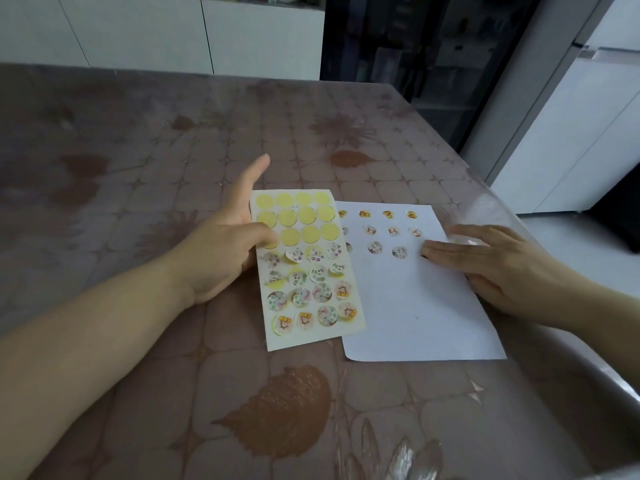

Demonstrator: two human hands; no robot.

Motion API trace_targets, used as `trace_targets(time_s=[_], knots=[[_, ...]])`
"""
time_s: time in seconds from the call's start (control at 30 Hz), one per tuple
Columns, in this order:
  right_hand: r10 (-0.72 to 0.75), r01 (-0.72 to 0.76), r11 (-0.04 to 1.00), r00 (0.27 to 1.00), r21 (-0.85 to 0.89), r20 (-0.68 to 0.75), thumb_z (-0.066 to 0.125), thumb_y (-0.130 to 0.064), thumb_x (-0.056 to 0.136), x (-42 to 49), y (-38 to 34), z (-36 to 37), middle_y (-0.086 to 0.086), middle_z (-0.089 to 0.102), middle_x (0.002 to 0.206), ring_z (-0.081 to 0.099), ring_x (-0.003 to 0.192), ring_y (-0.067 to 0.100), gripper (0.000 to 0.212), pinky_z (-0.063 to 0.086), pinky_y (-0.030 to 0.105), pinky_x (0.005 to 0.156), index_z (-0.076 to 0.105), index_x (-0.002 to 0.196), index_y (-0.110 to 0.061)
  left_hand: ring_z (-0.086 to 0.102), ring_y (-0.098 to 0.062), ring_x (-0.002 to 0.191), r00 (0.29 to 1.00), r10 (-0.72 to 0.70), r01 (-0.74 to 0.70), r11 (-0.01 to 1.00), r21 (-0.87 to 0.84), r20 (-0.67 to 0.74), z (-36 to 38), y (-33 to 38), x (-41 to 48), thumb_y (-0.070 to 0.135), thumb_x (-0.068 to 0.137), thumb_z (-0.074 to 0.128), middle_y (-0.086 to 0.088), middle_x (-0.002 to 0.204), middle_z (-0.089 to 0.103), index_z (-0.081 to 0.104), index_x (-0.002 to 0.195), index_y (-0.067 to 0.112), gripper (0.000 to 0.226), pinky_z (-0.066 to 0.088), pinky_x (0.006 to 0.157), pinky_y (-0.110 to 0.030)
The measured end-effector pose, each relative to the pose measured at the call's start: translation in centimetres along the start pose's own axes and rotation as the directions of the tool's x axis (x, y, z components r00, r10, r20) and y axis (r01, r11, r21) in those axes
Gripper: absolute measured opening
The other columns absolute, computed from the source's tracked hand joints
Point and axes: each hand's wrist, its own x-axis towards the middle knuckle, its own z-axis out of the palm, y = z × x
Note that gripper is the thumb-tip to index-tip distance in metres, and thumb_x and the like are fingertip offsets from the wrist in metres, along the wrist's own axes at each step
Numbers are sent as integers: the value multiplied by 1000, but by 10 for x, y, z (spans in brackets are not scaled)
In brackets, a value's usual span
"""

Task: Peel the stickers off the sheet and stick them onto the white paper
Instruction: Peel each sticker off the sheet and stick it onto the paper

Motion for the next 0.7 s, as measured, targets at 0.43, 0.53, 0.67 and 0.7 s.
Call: trace_targets(time_s=[0.43,0.53,0.67,0.7], knots=[[86,-63,951,994,303,-65,54,-41,88,87,-108,-36,-11,55,110,53,92,10,28,43,26,82,62,112,-29,70,-18,98,997,-24,31,996,89,-75,-6,0,3,3,96,49,-9,102,73,22,140,57,75,52,94,-38],[140,-90,929,984,358,-114,54,-40,89,115,-134,-25,-5,57,101,54,84,13,28,44,28,70,62,109,-22,71,-18,90,998,-3,7,998,65,-56,-7,0,4,5,94,54,-8,101,73,24,141,54,74,55,82,-31],[192,-116,839,977,532,-89,63,-24,85,132,-141,-9,-8,52,83,48,68,4,10,44,24,65,66,90,-16,70,-8,87,999,-23,24,1000,13,-42,-10,-2,8,6,96,49,9,100,74,28,142,48,65,55,70,-21],[214,-133,801,974,583,-72,65,-21,84,132,-140,-6,-12,50,77,48,64,0,5,42,17,62,67,86,-17,71,-10,89,999,-46,46,999,-9,-18,-11,-2,8,9,97,48,6,103,73,28,142,48,63,56,71,-22]])
